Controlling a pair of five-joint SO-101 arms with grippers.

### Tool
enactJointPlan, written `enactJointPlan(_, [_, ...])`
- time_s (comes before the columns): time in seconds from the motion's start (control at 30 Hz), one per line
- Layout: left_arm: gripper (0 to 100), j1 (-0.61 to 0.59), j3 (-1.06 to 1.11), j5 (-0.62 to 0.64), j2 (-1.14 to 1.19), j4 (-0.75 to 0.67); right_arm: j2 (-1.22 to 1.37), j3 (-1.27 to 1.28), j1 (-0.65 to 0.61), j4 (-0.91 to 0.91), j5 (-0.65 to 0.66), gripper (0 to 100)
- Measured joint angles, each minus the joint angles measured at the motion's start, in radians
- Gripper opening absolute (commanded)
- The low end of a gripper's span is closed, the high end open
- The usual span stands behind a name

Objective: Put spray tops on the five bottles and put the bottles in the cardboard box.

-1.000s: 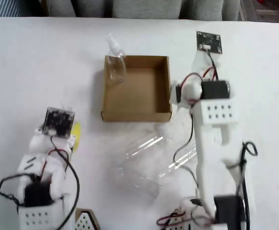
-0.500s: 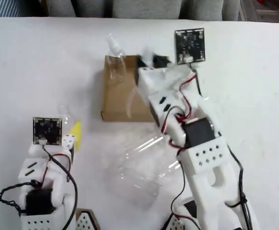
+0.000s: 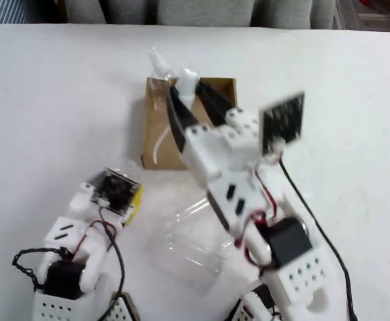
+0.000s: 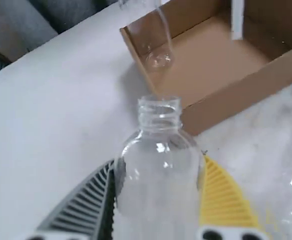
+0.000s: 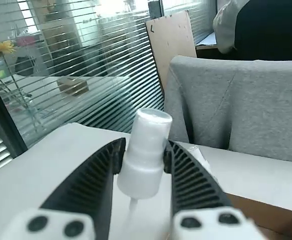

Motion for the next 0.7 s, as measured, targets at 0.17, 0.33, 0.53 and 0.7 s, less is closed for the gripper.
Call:
enactJointPlan(0.17, [4,0.077,0.0,-0.063,0.0,0.023,-0.183,0.233,0.005,-0.21,0.0,1.6])
enactJointPlan(0.33, [4,0.086,0.0,-0.068,0.0,0.023,-0.204,0.315,0.009,-0.328,-0.026,1.6])
enactJointPlan(0.53, [4,0.086,0.0,-0.068,0.0,0.023,-0.15,0.315,0.075,-0.344,-0.18,1.6])
enactJointPlan(0.7, [4,0.084,0.021,-0.021,0.0,-0.003,-0.141,0.315,0.087,-0.344,-0.207,1.6])
